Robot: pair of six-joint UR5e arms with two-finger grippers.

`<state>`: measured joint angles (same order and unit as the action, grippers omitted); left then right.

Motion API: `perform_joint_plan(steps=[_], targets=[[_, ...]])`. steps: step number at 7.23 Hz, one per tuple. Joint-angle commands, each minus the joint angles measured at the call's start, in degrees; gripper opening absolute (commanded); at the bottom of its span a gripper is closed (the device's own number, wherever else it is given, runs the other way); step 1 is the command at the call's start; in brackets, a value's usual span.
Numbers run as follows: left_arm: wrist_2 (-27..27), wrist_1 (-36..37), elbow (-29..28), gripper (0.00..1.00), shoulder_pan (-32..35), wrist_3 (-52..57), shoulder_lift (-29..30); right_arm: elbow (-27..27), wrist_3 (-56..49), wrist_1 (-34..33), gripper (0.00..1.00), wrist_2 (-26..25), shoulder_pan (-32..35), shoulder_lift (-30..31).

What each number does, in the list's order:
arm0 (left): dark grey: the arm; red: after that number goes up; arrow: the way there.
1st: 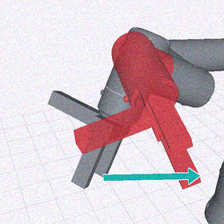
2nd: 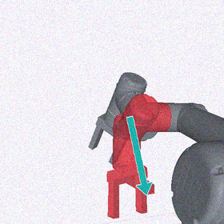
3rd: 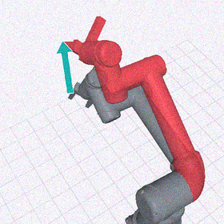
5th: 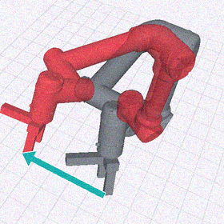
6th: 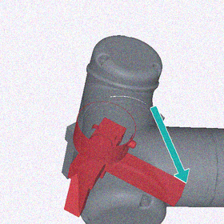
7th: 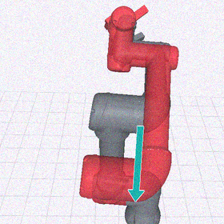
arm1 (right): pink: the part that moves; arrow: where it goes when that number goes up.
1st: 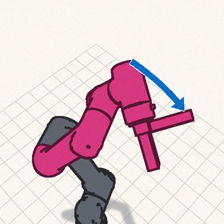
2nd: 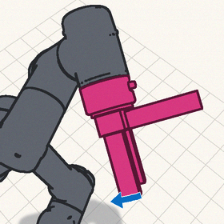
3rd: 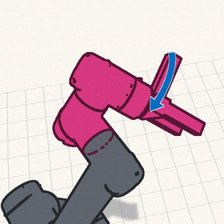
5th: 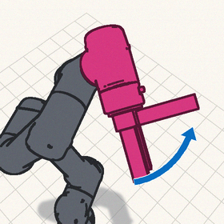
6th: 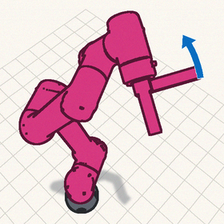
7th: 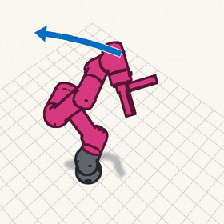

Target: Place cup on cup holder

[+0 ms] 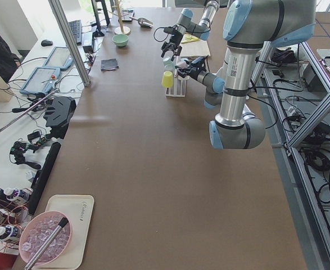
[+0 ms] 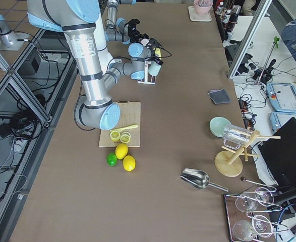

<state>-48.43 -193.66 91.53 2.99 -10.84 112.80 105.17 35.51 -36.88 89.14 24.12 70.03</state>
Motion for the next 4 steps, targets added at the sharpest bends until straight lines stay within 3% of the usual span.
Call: perform_joint_plan(steps=[1, 3, 4], targets=[[0.0, 0.2, 0.5, 0.98, 0.1, 0.0, 0.0, 5.0, -0.1, -8.6, 1.00, 2.6, 0.9, -0.1], [-0.6, 2.0, 4.8, 0.98, 2.1, 2.5, -0.3, 10.4, -0.2, -21.0, 1.00, 7.9, 3.5, -0.6], [-3.1, 7.6, 8.0, 0.98, 4.5, 2.5, -0.5, 11.5, -0.7, -26.1, 1.00, 11.8, 6.2, -0.6]])
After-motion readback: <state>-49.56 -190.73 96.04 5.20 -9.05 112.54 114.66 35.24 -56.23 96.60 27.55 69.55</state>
